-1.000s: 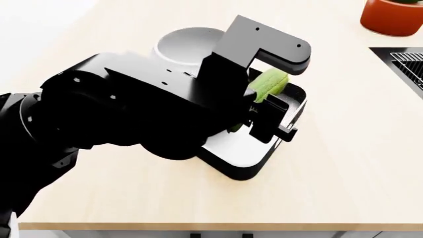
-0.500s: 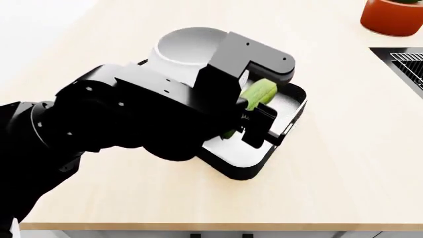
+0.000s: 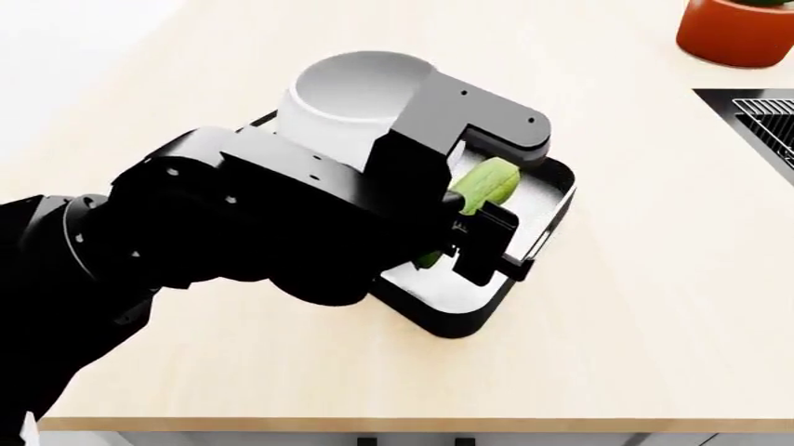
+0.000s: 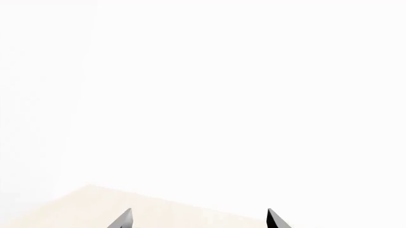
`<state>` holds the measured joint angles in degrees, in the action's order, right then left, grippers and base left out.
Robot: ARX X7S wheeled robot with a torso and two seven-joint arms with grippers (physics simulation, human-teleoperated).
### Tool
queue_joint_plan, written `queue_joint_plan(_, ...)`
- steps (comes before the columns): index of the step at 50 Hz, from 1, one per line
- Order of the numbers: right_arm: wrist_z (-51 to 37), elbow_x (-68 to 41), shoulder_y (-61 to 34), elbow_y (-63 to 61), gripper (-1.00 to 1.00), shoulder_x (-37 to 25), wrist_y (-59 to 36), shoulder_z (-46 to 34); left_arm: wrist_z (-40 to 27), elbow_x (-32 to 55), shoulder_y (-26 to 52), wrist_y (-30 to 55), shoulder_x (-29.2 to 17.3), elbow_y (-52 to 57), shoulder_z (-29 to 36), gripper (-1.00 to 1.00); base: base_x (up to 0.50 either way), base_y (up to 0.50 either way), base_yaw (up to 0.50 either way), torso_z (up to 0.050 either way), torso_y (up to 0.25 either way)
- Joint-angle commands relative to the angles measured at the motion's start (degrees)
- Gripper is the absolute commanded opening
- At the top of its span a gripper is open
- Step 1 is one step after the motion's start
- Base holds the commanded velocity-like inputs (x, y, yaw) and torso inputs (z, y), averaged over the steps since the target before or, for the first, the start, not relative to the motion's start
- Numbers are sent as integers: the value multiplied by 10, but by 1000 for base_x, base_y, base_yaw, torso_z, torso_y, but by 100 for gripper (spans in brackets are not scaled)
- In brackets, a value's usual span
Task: Place the two vegetables and bowl onto the tray for setting up a vegetable dip station.
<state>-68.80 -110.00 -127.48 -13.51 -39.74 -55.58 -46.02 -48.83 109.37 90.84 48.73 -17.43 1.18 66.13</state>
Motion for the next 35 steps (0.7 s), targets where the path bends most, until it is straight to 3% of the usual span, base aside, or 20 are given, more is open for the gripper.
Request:
queue_joint_plan(1,0,0,1,1,100,3,-2,3,-3,-3,-2,-6,-2,-1,0,-100,0,0,0,0,0)
queue_joint_plan(28,3,5,6,-1,100,6,-5,10,-4,7,13,-15,0,3,-12,-100,0,0,0,0,0)
queue_joint_plan(29,3,5,5,0,100,6,-6,11,-2,4,13,-15,1,3,-11,100,0,0,0,0,0)
queue_joint_plan(35,3,4,4,2,100,7,-7,11,-2,4,10,-16,-1,5,-11,100,0,0,0,0,0)
